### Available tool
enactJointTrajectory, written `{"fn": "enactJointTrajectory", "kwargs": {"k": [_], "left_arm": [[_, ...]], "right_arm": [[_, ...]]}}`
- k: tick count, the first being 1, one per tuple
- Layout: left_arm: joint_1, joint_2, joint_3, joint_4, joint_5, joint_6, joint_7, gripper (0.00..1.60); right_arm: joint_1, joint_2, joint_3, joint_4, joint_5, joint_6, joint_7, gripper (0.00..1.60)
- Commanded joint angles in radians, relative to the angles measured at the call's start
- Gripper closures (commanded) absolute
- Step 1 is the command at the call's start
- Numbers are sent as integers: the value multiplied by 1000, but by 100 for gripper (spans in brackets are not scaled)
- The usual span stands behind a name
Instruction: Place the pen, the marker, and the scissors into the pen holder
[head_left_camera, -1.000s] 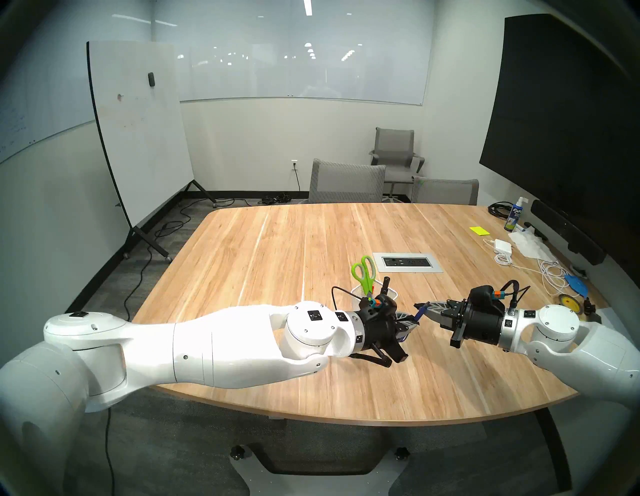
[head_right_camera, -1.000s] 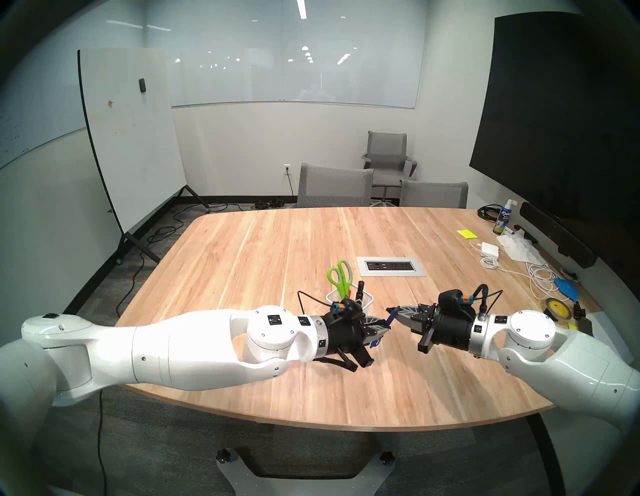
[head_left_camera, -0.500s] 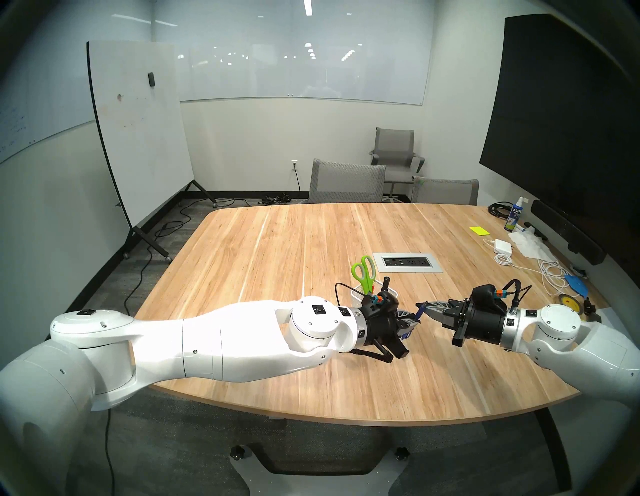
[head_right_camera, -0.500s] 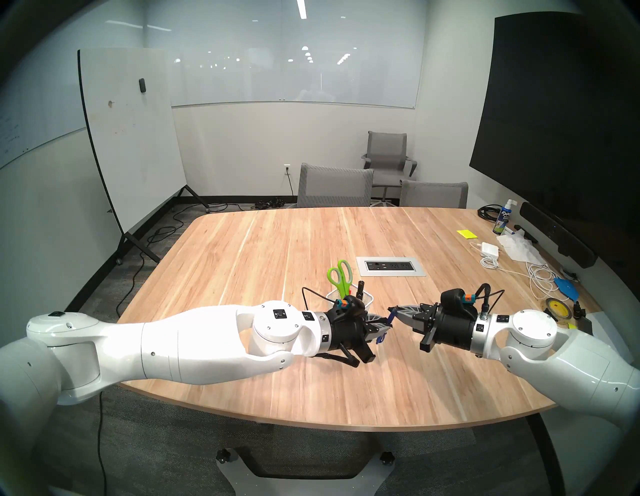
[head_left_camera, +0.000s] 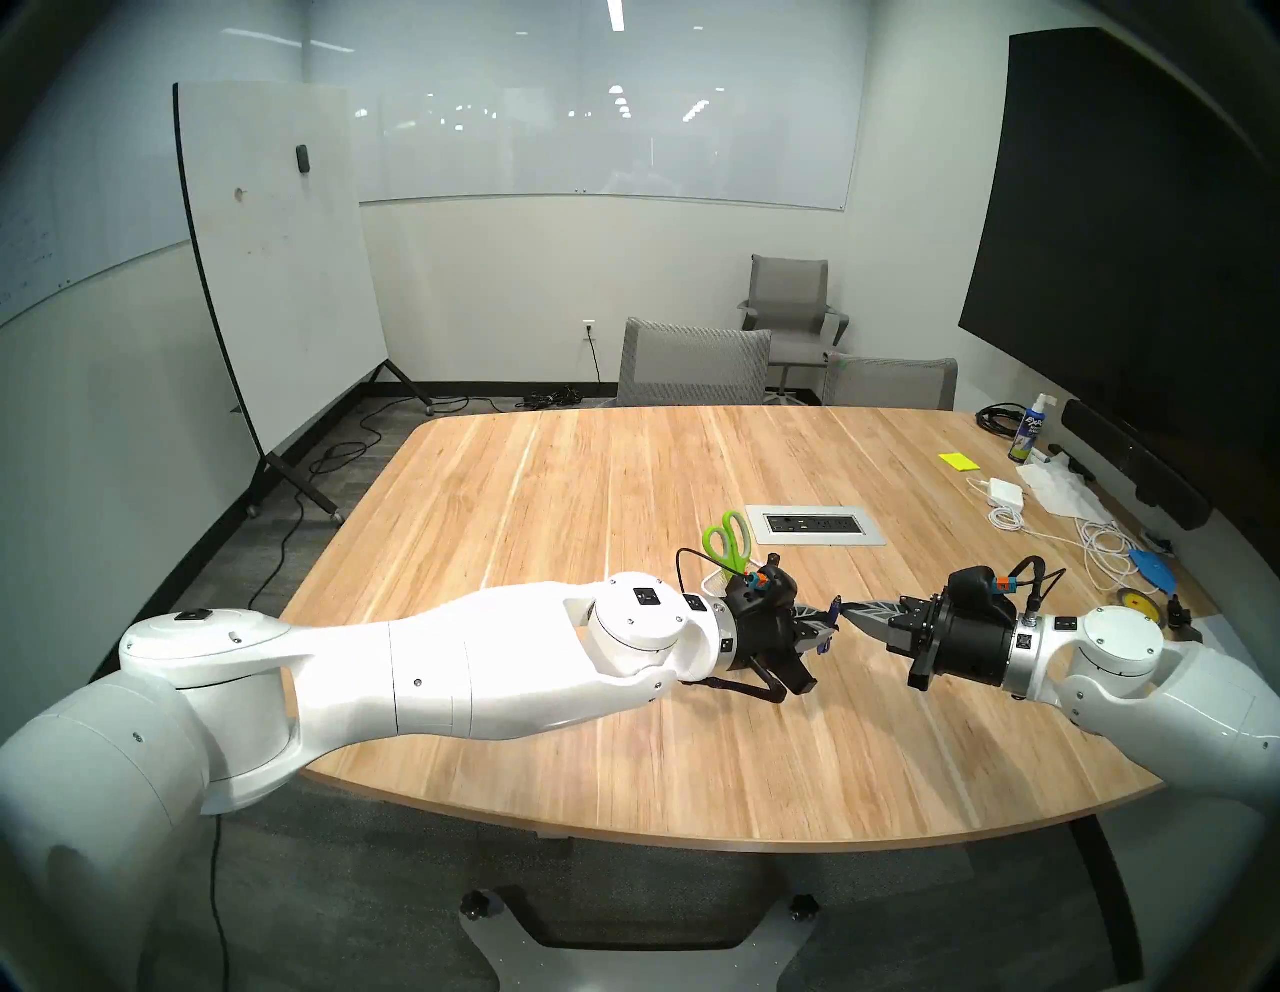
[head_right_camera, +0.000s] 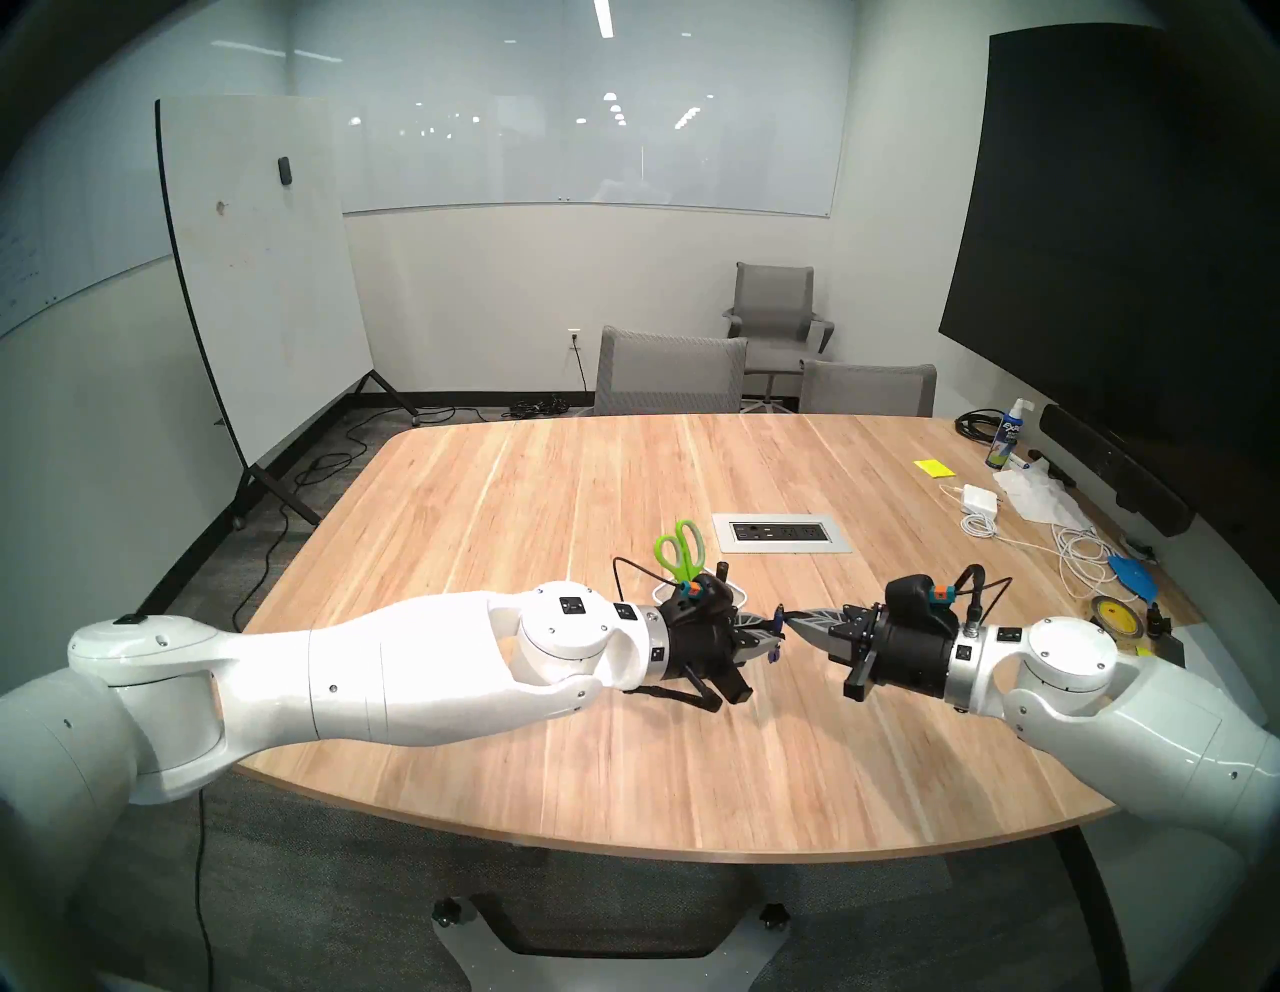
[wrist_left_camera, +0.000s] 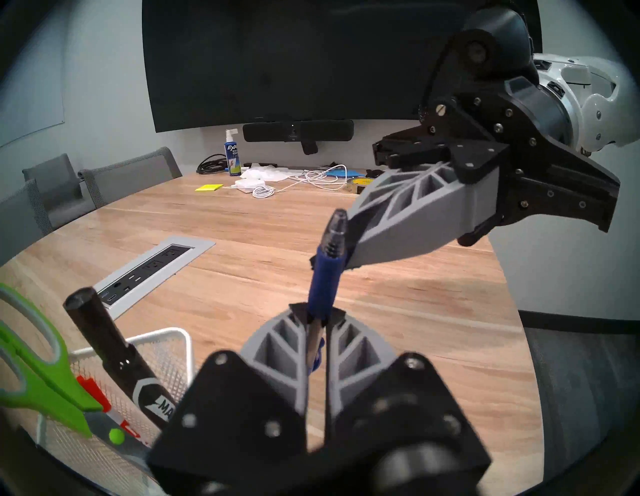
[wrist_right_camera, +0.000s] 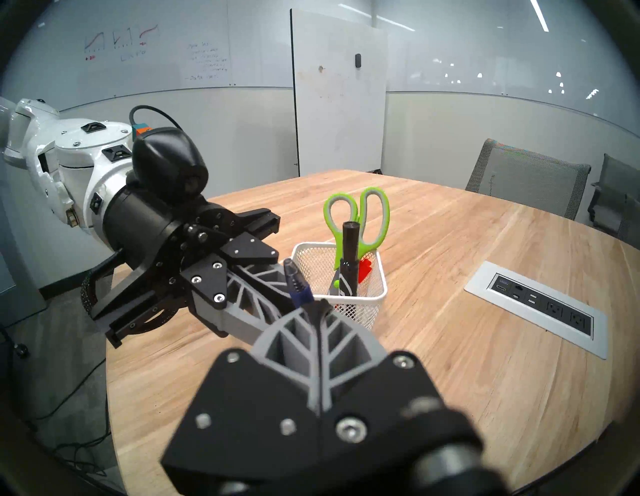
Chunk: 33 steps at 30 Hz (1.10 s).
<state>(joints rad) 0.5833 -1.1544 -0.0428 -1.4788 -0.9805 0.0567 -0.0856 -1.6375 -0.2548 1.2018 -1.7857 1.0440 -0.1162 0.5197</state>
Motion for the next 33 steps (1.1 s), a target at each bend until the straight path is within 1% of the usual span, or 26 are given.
{"fn": "enactJointTrajectory", "kwargs": {"k": [1, 7, 8, 10, 11, 15, 16, 17, 19, 20, 21, 24, 27, 28, 31, 32, 33], "left_arm": [[-23, 4, -26, -66, 4, -7, 24, 160], [-22, 66, -23, -168, 0, 21, 63, 160], [-22, 64, -21, -162, 1, 15, 54, 160], [-20, 92, -19, -211, -2, 34, 78, 160], [-20, 89, -17, -202, -1, 28, 70, 160], [-14, 138, -14, -272, -6, 55, 105, 160], [-12, 173, -16, -331, -8, 80, 143, 160], [-14, 166, -16, -308, -8, 70, 122, 160], [-15, 177, -17, -321, -10, 74, 126, 160], [-17, 201, -18, -353, -13, 88, 140, 160], [-17, 201, -18, -353, -13, 88, 140, 160], [-15, 234, -19, -393, -18, 107, 163, 160], [-11, 284, -21, -455, -25, 132, 204, 160], [-11, 284, -21, -455, -25, 132, 204, 160], [-12, 318, -25, -492, -33, 146, 229, 160], [-12, 345, -30, -529, -40, 160, 256, 160], [-12, 345, -30, -529, -40, 160, 256, 160]], "right_arm": [[9, -1, 6, -1, 0, 0, -3, 160], [7, -2, 4, -2, -5, 0, -12, 160], [7, -2, 4, -2, -5, 0, -13, 160], [8, -4, 3, -2, -7, 0, -16, 160], [8, -5, 3, -2, -8, 0, -18, 160], [9, -5, 1, -3, -10, 0, -25, 160], [10, -5, 0, -3, -11, 0, -28, 160], [9, -4, 0, -4, -12, 0, -30, 160], [9, -4, 0, -4, -13, 0, -32, 160], [11, -7, -2, -3, -19, 1, -38, 160], [11, -7, -2, -3, -19, 1, -38, 160], [10, -9, -5, -4, -27, 0, -45, 160], [8, -10, -9, -9, -43, -1, -54, 160], [8, -10, -9, -9, -43, -1, -54, 160], [8, -10, -12, -14, -54, 2, -59, 160], [8, -11, -12, -17, -63, -1, -65, 147], [8, -11, -12, -17, -63, -1, -65, 147]]}}
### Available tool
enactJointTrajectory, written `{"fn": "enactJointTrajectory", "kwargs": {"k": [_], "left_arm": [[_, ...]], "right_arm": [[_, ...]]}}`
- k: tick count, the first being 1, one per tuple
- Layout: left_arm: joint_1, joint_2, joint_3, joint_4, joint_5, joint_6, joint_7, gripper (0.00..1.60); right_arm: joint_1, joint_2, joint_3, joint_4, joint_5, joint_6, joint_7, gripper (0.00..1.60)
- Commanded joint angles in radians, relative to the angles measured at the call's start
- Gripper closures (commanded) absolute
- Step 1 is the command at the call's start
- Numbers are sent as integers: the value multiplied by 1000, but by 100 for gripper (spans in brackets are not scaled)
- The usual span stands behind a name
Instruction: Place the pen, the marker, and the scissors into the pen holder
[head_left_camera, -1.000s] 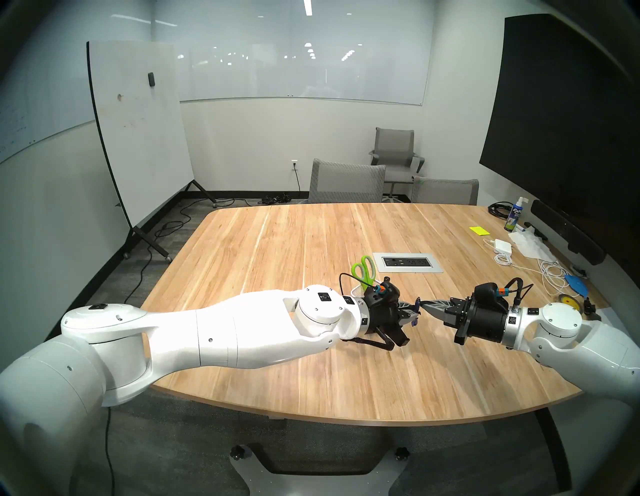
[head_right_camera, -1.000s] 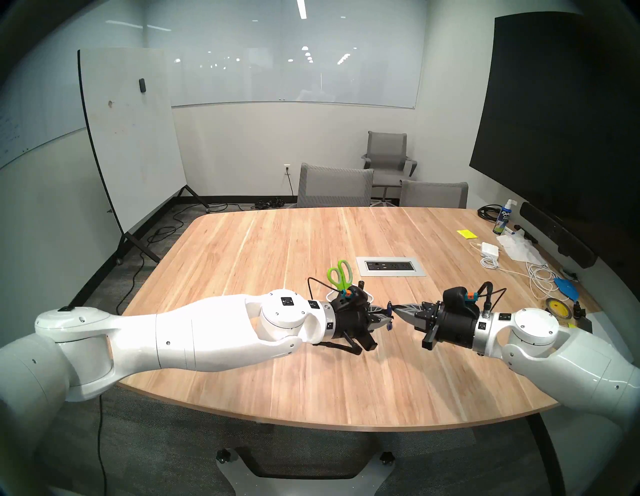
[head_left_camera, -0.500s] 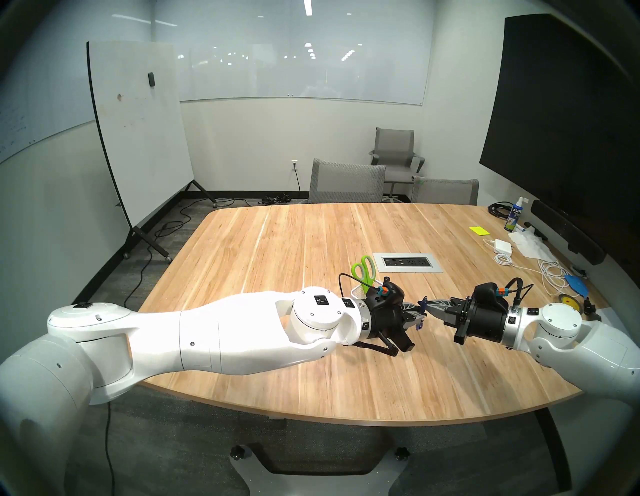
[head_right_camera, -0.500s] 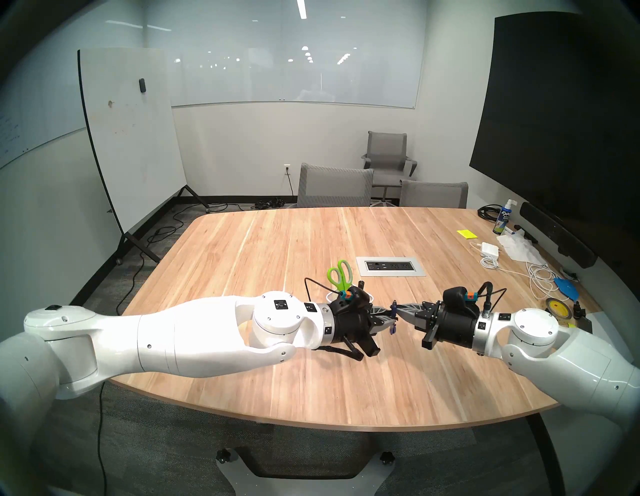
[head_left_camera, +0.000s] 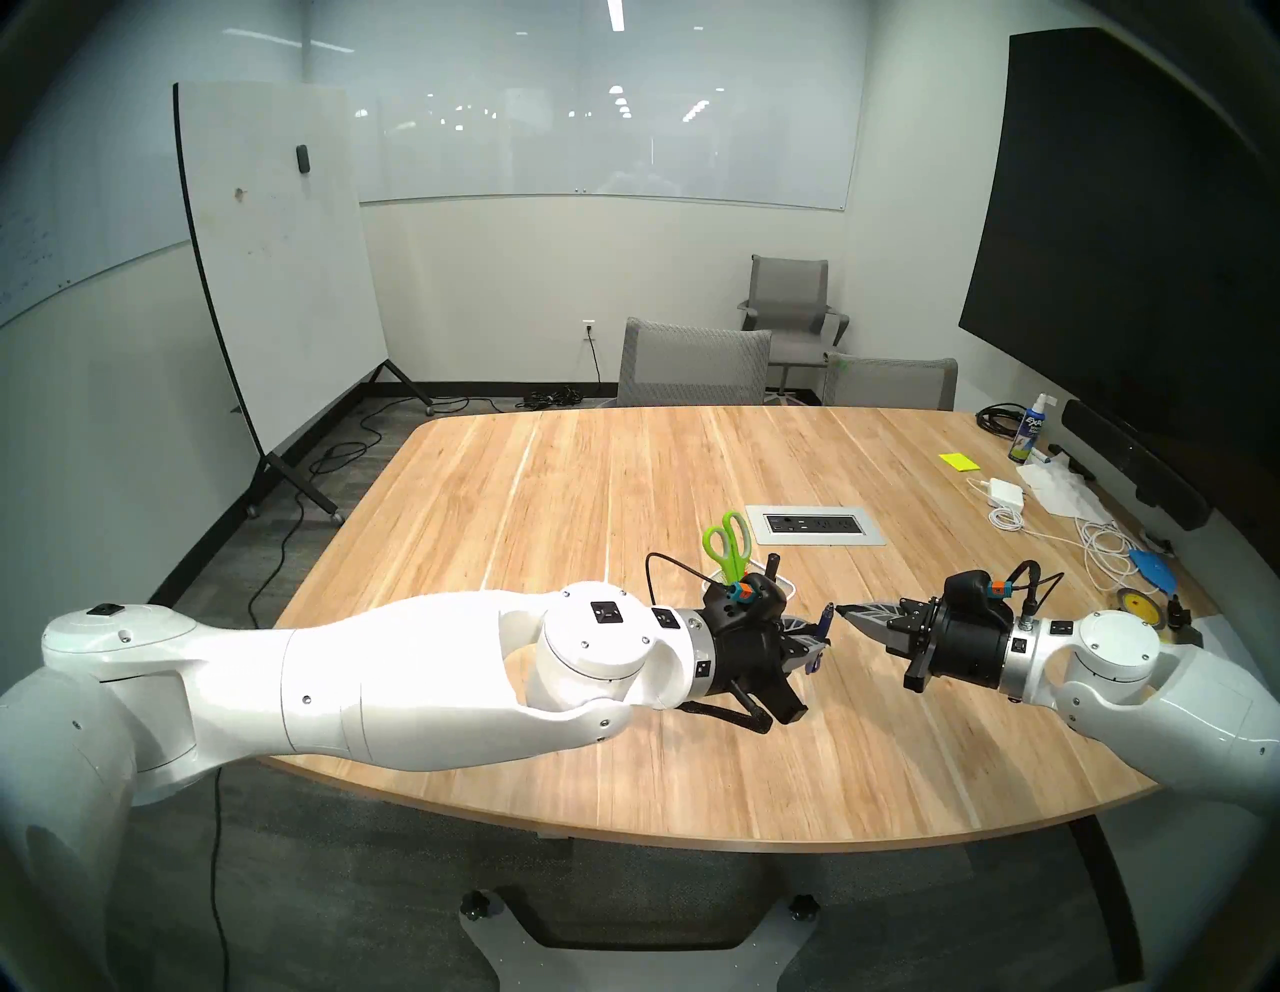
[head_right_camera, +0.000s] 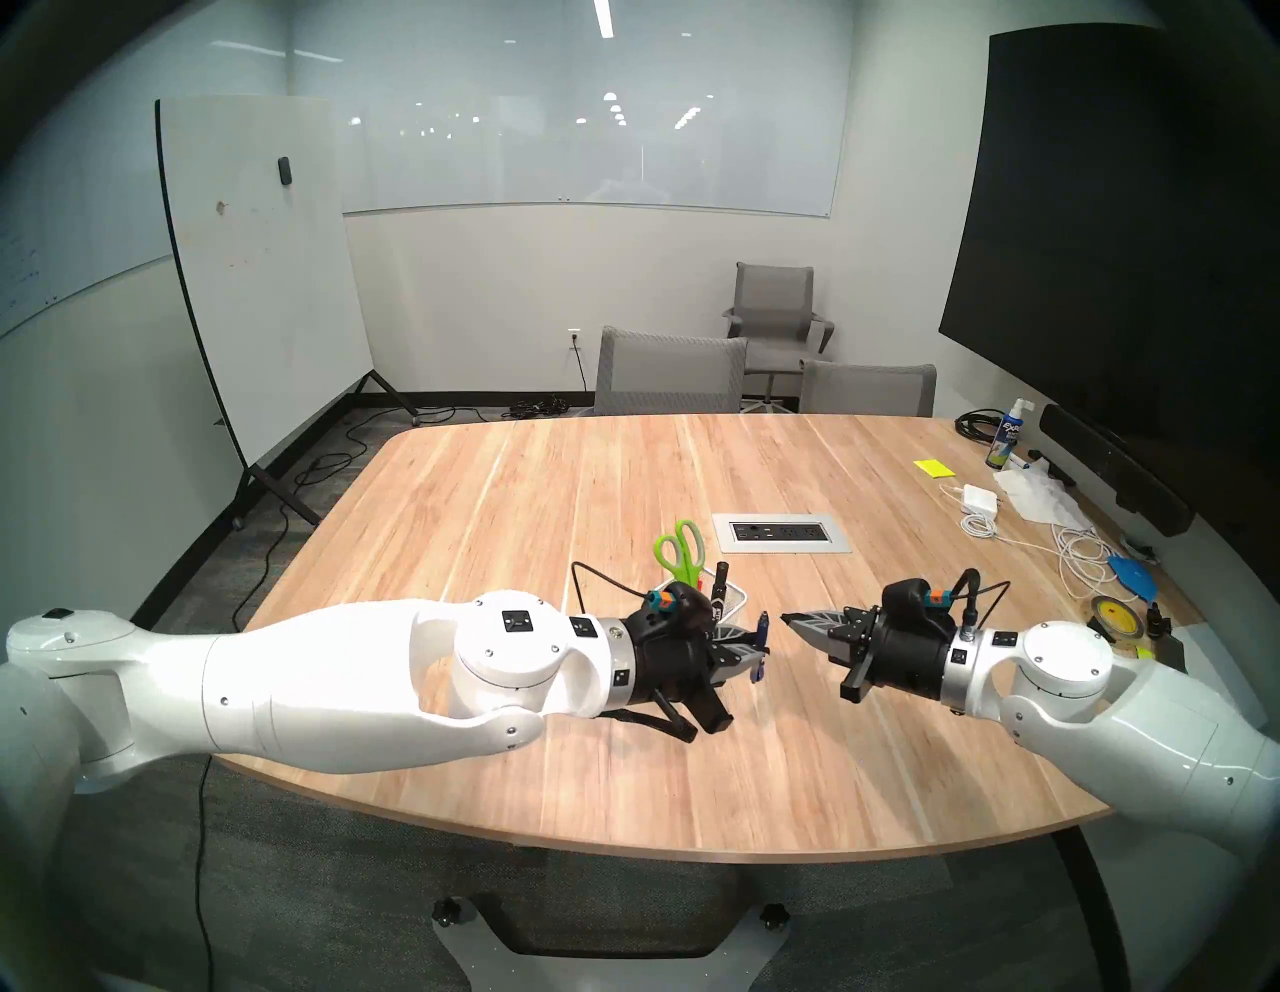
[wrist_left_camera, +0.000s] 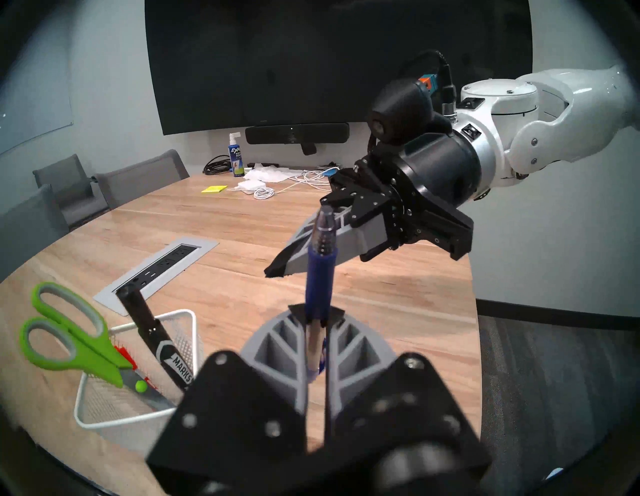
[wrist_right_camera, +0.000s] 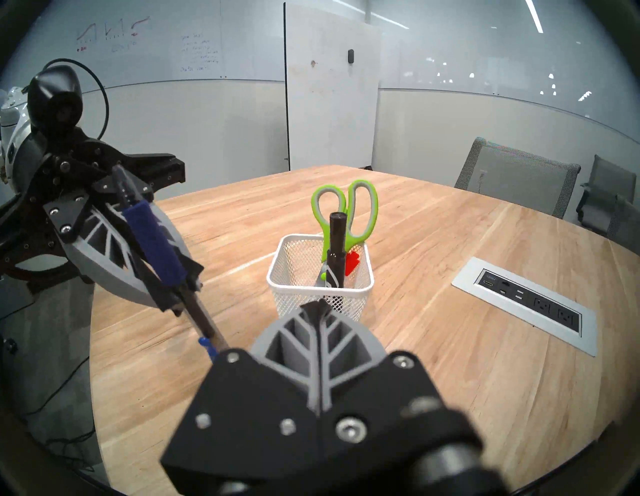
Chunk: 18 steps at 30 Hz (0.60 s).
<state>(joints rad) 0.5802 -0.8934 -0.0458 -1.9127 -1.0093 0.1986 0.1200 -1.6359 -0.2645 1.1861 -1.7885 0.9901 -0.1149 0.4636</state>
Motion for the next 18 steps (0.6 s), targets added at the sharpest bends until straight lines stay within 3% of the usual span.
{"fn": "enactJointTrajectory", "kwargs": {"k": [1, 2, 3, 4, 18], "left_arm": [[-10, 101, -32, -113, -17, 20, 63, 160], [-10, 108, -34, -120, -19, 21, 69, 160], [-12, 112, -36, -127, -22, 25, 73, 160], [-13, 117, -38, -134, -25, 29, 78, 160], [-25, 147, -56, -142, -48, 47, 95, 160]], "right_arm": [[6, -1, 3, -17, -16, -3, -13, 93], [6, -1, 3, -18, -19, -2, -14, 86], [6, 0, 2, -19, -20, 0, -14, 35], [6, 0, 3, -20, -21, 0, -15, 1], [5, 0, 4, -21, -24, 1, -19, 1]]}}
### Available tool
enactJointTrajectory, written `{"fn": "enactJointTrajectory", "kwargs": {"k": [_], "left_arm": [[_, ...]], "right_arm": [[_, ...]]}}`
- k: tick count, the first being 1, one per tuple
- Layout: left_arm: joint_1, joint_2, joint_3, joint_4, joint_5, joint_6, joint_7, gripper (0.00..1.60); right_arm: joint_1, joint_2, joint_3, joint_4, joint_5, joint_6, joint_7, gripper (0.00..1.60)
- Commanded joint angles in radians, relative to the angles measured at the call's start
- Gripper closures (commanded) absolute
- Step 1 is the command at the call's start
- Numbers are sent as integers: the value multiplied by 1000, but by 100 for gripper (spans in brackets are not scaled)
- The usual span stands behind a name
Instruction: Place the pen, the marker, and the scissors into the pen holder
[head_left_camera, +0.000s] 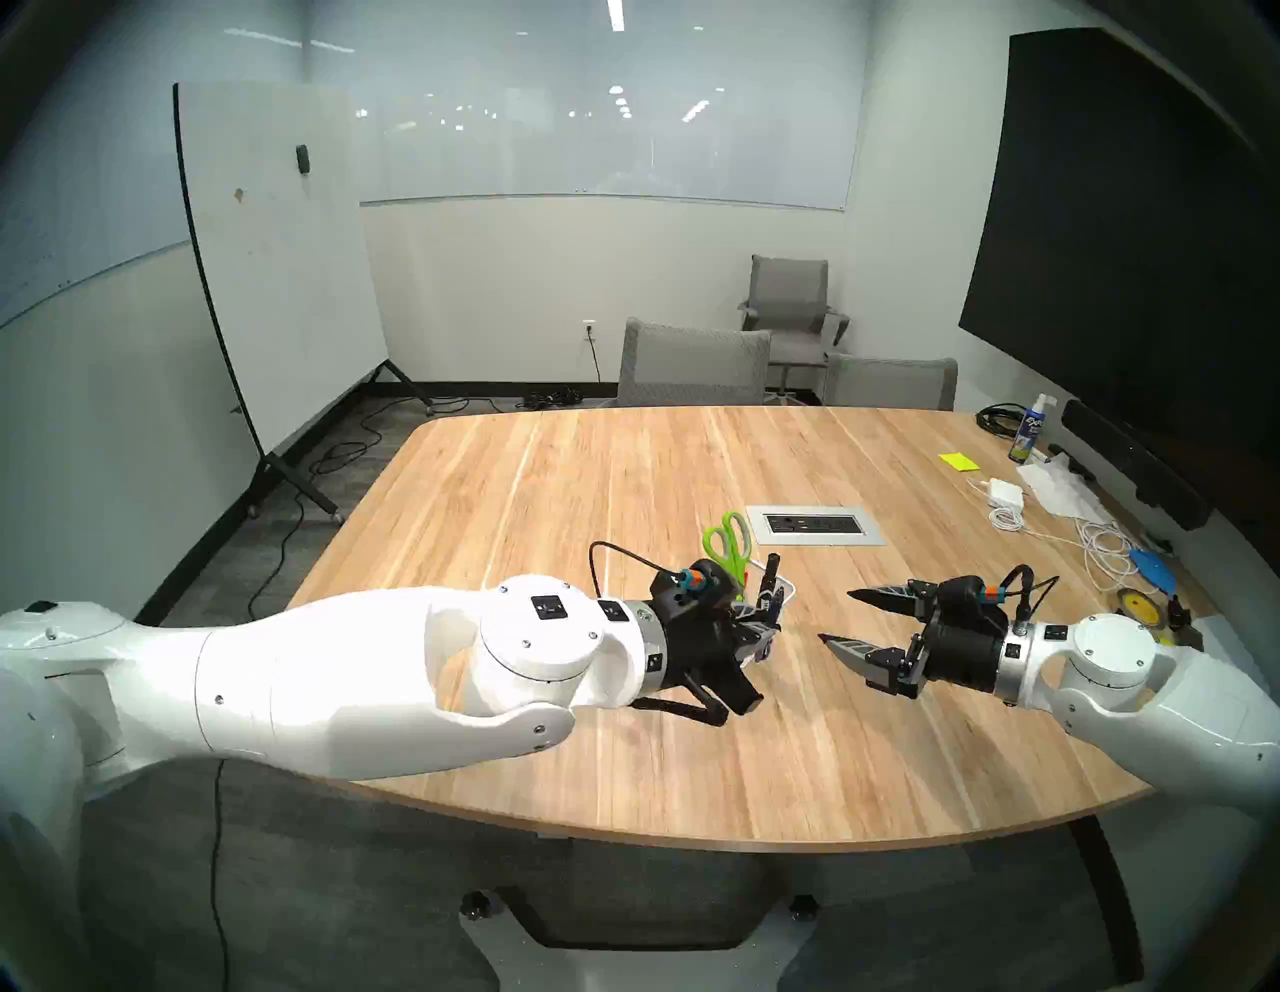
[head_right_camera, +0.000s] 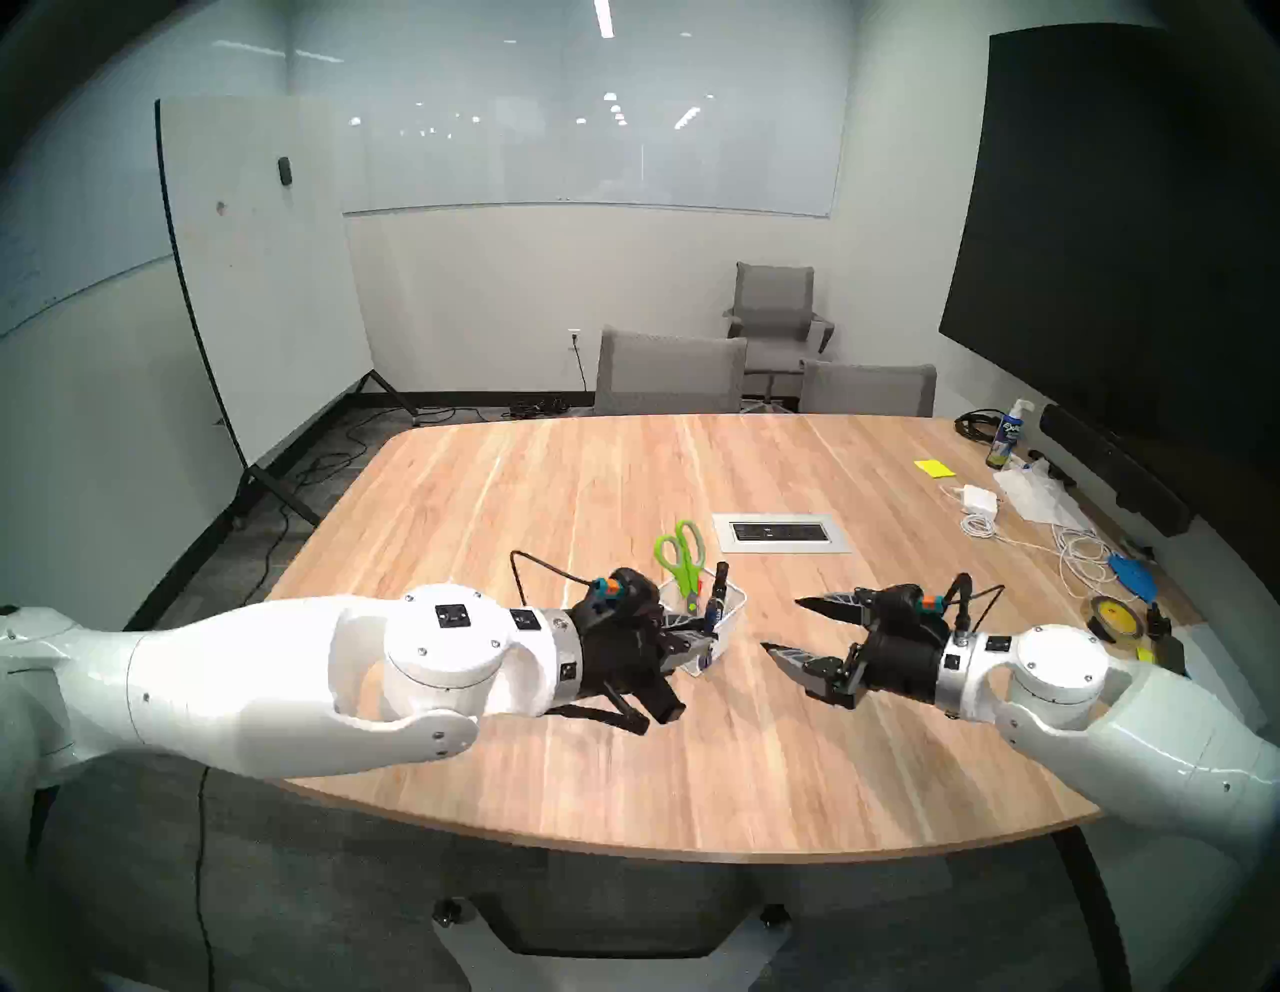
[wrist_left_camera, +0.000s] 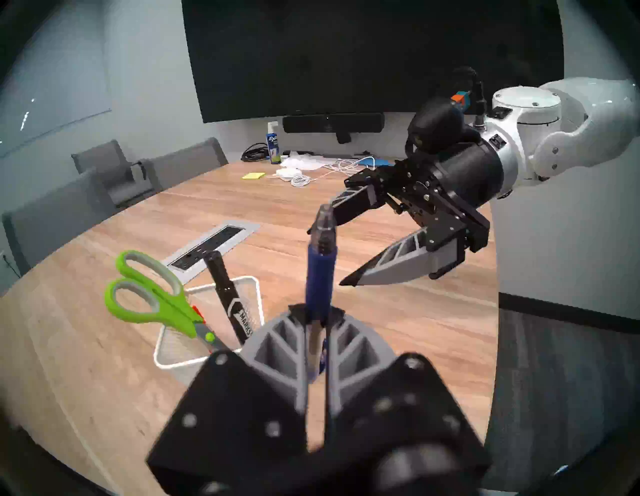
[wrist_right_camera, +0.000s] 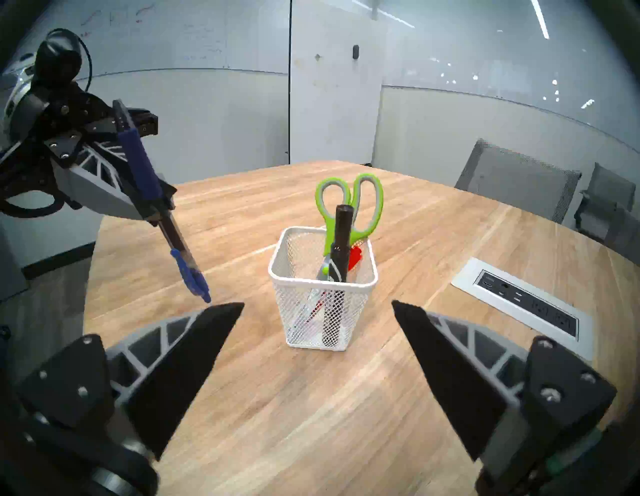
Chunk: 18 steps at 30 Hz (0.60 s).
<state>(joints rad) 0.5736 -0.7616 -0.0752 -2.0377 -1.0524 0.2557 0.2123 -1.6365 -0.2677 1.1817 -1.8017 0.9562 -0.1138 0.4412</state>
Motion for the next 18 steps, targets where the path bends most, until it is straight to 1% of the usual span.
{"fn": "enactJointTrajectory", "kwargs": {"k": [1, 10, 14, 18], "left_arm": [[-19, 16, -27, -14, -6, -10, 6, 160], [-45, 16, -47, 16, -21, -12, -16, 160], [-59, -6, -57, 47, -27, -10, -35, 160], [-62, -17, -60, 65, -30, -14, -44, 160]], "right_arm": [[5, 3, 8, -8, 10, 0, 3, 1], [6, 4, 7, -8, 11, -1, 2, 1], [6, 4, 6, -9, 11, -1, 1, 1], [6, 4, 6, -9, 11, -1, 1, 1]]}}
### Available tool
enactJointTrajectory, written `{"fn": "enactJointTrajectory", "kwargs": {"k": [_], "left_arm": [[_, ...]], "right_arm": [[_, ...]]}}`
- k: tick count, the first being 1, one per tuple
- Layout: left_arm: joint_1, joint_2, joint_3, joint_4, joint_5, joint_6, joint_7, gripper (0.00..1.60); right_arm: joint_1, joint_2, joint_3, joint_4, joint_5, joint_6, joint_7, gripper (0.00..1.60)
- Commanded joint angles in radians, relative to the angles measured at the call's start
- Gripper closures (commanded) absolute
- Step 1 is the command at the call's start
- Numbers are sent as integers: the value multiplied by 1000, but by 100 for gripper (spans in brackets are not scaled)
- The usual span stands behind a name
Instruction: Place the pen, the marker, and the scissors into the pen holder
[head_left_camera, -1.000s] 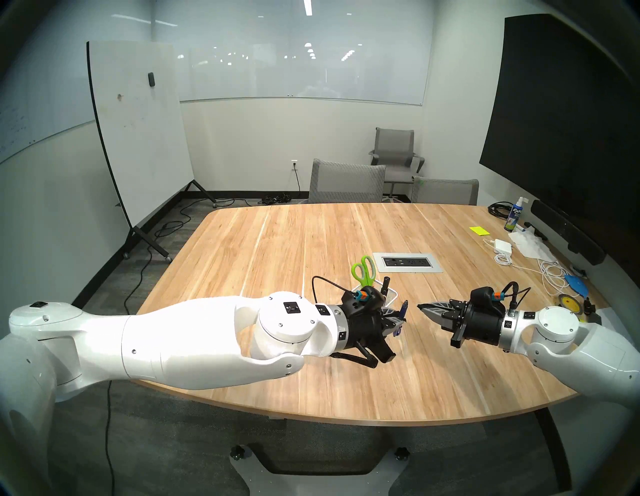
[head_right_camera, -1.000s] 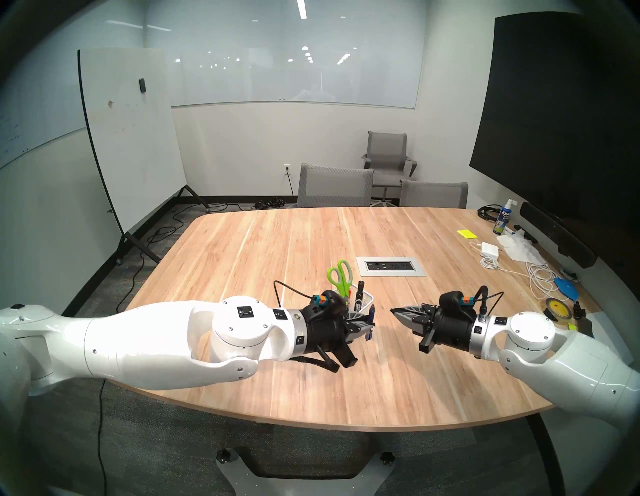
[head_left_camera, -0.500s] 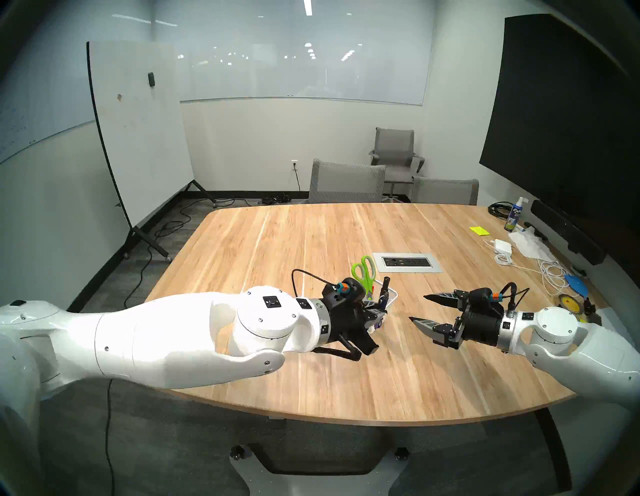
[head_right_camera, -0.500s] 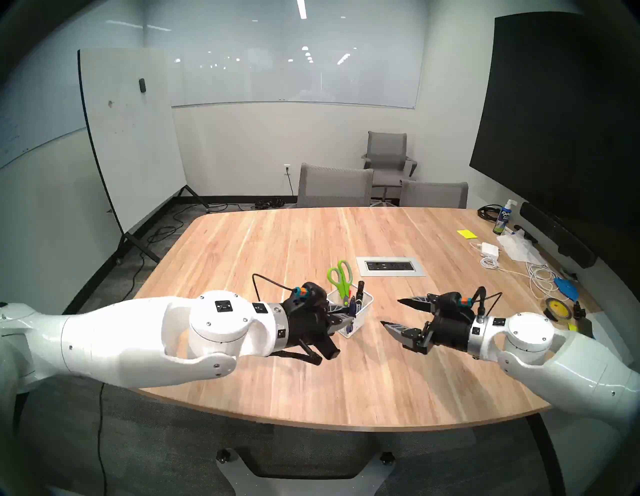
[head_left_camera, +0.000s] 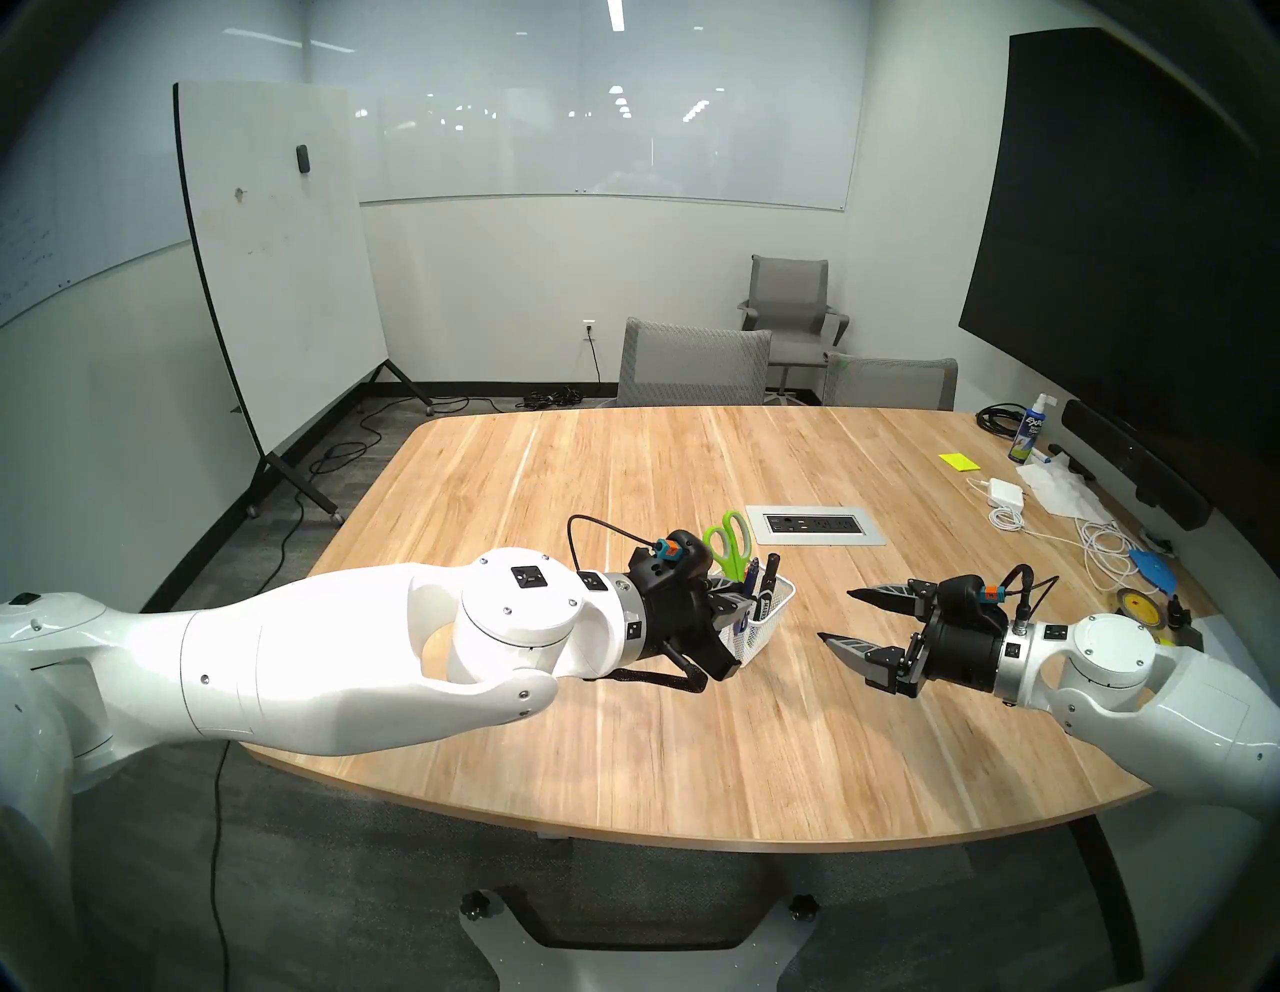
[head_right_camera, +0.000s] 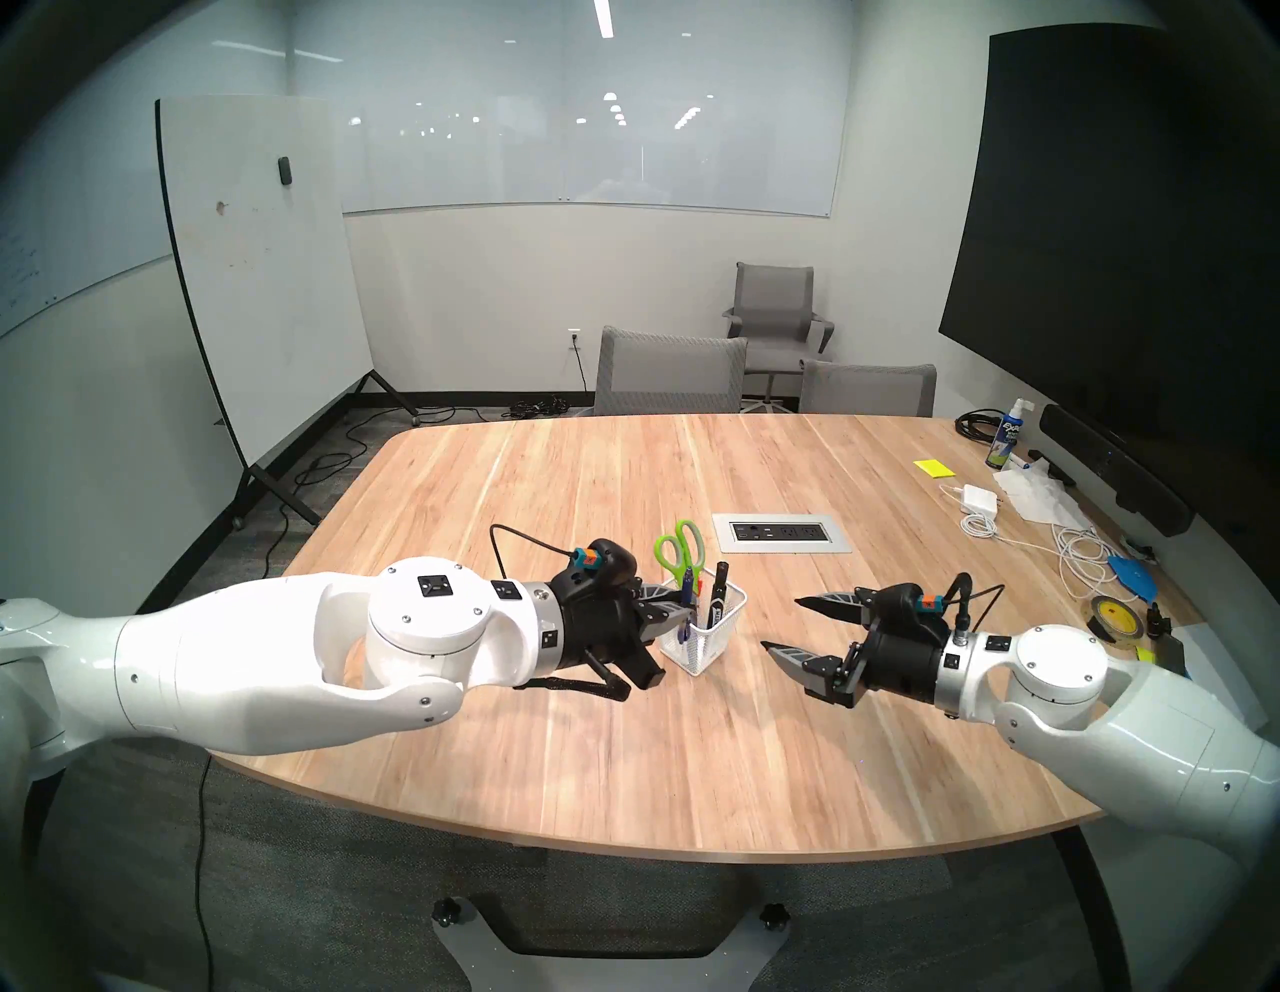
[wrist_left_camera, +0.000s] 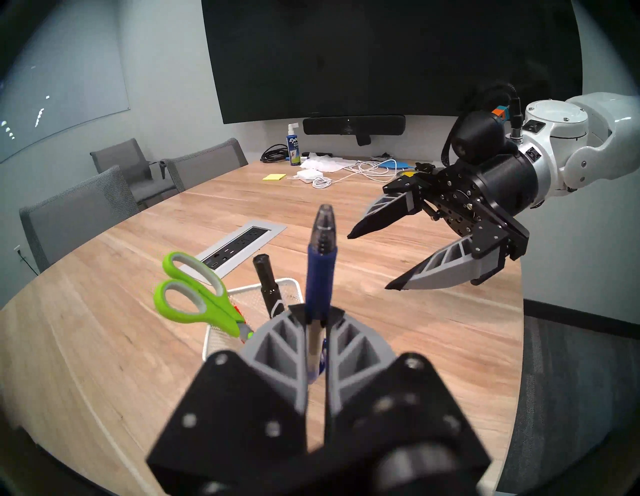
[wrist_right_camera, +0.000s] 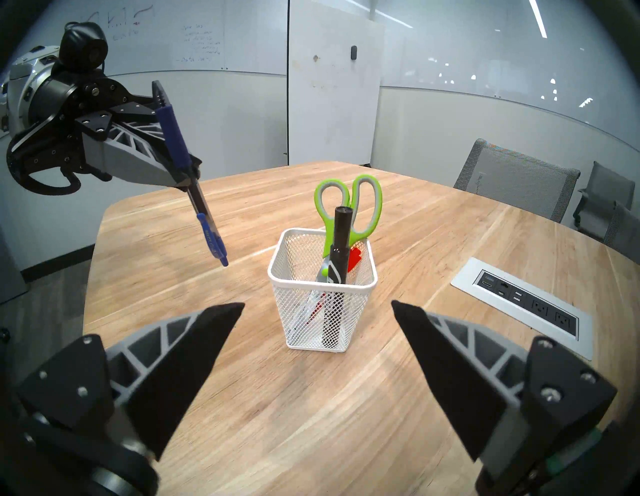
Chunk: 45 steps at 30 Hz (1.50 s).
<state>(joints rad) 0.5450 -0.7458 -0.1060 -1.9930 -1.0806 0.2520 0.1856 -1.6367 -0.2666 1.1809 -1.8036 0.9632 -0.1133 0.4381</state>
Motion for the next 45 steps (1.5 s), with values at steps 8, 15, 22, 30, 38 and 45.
{"fn": "enactJointTrajectory", "kwargs": {"k": [8, 15, 22, 30, 38, 45], "left_arm": [[-38, -30, -44, 41, -7, -27, -25, 160], [-47, -47, -50, 75, -9, -31, -40, 160], [-61, -95, -52, 157, -13, -38, -82, 160], [-74, -141, -53, 241, -10, -53, -129, 160], [-75, -181, -51, 297, -10, -70, -162, 160], [-52, -190, -45, 319, -8, -97, -172, 160]], "right_arm": [[7, 4, 7, -7, 5, -1, 5, 1], [7, 4, 6, -7, 5, -1, 5, 1], [7, 4, 6, -7, 5, -2, 5, 1], [7, 4, 6, -7, 5, -2, 5, 1], [7, 4, 5, -7, 5, -2, 5, 1], [7, 4, 6, -7, 5, -2, 5, 1]]}}
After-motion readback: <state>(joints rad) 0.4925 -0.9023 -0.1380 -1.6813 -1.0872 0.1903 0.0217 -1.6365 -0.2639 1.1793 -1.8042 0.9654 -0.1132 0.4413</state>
